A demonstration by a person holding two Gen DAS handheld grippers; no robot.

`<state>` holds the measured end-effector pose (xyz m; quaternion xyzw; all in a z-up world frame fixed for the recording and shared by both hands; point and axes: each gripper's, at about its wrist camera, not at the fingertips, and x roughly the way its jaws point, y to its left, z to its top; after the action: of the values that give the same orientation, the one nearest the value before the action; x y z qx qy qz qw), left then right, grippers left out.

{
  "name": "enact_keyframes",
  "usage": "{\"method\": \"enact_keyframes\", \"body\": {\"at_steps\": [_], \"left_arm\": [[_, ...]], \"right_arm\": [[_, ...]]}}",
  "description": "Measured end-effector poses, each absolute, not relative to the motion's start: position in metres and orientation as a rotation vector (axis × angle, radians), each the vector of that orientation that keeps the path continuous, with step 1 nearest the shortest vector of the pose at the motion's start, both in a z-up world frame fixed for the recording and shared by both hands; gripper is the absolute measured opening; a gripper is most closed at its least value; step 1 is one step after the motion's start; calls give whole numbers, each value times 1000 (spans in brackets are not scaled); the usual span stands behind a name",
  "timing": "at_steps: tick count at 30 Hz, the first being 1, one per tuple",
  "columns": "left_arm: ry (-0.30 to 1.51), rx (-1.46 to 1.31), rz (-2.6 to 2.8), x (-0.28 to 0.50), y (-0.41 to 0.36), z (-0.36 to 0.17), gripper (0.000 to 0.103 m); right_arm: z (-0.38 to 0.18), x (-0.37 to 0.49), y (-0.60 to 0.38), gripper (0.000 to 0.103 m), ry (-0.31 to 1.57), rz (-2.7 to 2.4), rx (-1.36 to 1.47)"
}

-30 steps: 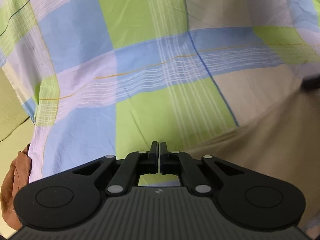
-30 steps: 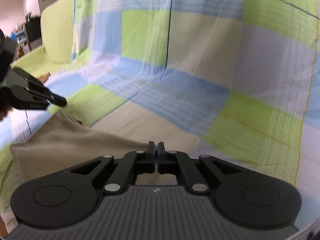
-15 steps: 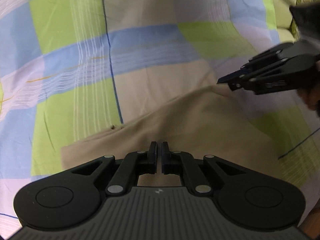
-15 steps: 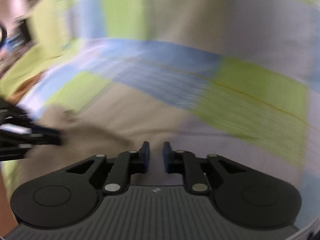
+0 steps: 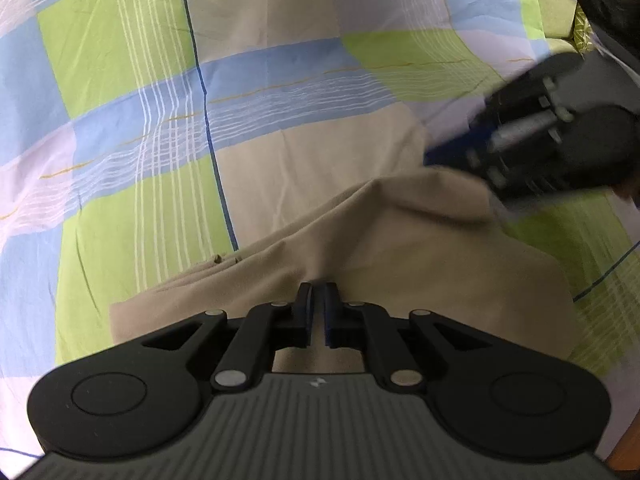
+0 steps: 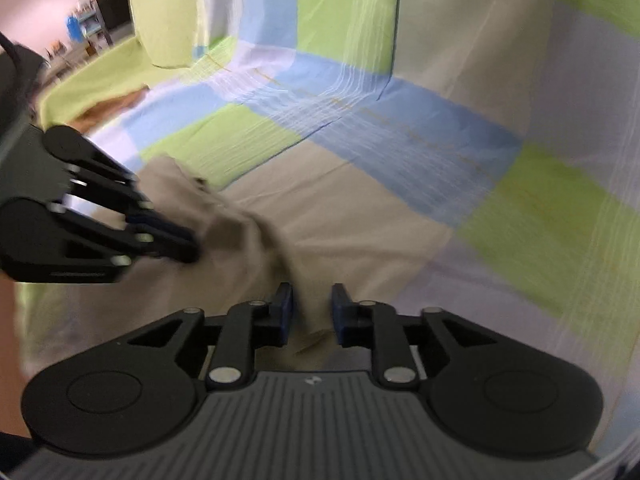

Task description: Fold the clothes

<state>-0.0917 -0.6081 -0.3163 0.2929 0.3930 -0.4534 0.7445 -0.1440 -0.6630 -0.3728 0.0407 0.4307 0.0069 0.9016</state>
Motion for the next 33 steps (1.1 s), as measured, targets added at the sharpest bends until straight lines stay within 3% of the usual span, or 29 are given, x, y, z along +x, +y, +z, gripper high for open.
{"method": "enact_keyframes", "body": {"at_steps": [1,6,9,19,20,22,23,28,33], "left_arm": [[851,639,-987,-91,-606,-314,20],[775,674,-947,-87,-585,-297,21],[759,713,-895,-73,-568,-292,23],[892,586,-791,-5,-546,-294,27],[907,562,-790,-3,-545,-294,27],[925,536,-797,-2,-541,-294,25],[938,513,-806,-2,-540,-294,24],[932,479,-819,0,-537,-300,6],[851,549,-822,-9,-543,-304,5]], "right_arm": [[-373,-144,-666,17,891,-11,94],[-345,-160,-686,18,837,54,280],[-340,-163,-670,29,853,151,269],[-361,-157,-668,33,871,107,311],[-363,-157,-666,32,875,121,304],[-361,-157,-664,19,864,136,283],[-360,-158,-663,7,861,139,274],[-359,-158,-667,2,864,92,280],[-366,-156,-669,1,863,23,301]]}}
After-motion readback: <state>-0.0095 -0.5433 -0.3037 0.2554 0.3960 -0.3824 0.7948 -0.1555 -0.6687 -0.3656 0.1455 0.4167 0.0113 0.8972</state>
